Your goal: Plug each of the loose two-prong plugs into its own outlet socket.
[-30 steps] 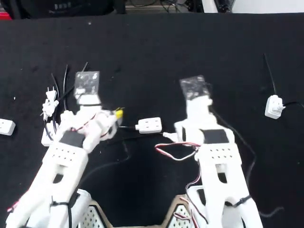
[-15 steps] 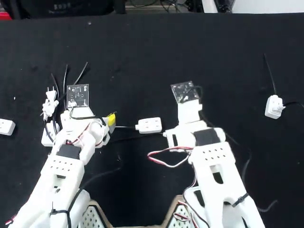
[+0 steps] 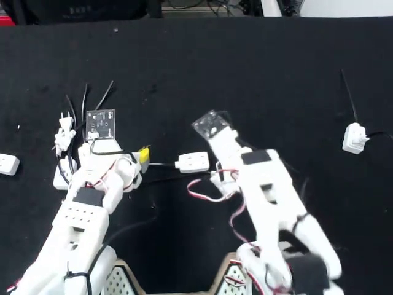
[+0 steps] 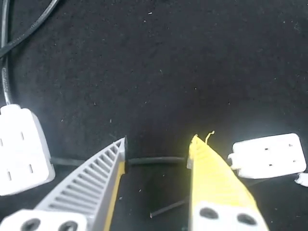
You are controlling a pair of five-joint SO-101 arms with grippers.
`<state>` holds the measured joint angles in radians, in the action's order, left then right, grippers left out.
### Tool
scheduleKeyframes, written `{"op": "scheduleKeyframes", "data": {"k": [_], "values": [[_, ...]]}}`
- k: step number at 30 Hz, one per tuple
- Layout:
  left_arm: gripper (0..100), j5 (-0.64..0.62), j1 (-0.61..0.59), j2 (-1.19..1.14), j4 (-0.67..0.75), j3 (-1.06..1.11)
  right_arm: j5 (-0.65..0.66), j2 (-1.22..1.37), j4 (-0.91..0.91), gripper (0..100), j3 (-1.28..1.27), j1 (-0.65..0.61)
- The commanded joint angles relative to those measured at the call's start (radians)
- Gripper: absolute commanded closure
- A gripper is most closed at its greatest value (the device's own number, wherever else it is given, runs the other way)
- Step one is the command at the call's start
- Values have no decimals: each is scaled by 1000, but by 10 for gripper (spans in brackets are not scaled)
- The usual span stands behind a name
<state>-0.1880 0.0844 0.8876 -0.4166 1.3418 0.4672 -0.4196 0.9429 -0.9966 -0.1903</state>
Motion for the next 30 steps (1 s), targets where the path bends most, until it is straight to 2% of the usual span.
{"op": "scheduleKeyframes", "data": {"k": [1, 3, 6, 8, 10, 17, 20, 25, 30], "values": [[788, 9, -5, 23, 20, 2, 121, 125, -21, 777, 101, -9], [788, 9, -5, 23, 20, 1, 146, 140, -21, 812, 107, -9], [788, 9, -7, 23, 20, 1, 186, 140, -20, 995, 105, -9], [788, 9, -7, 23, 20, 1, 201, 140, 32, 964, 108, 3], [788, 9, -7, 23, 20, 1, 218, 133, 109, 990, 140, 20], [788, 9, -5, 23, 21, 1, 224, -59, 526, 988, 354, 110], [788, 9, -5, 23, 21, 1, 229, -147, 651, 988, 469, 175], [788, 11, -5, 23, 21, 1, 204, -225, 588, 988, 524, 315], [788, 11, -7, 23, 20, 1, -9, -170, 342, 986, 358, 430]]}}
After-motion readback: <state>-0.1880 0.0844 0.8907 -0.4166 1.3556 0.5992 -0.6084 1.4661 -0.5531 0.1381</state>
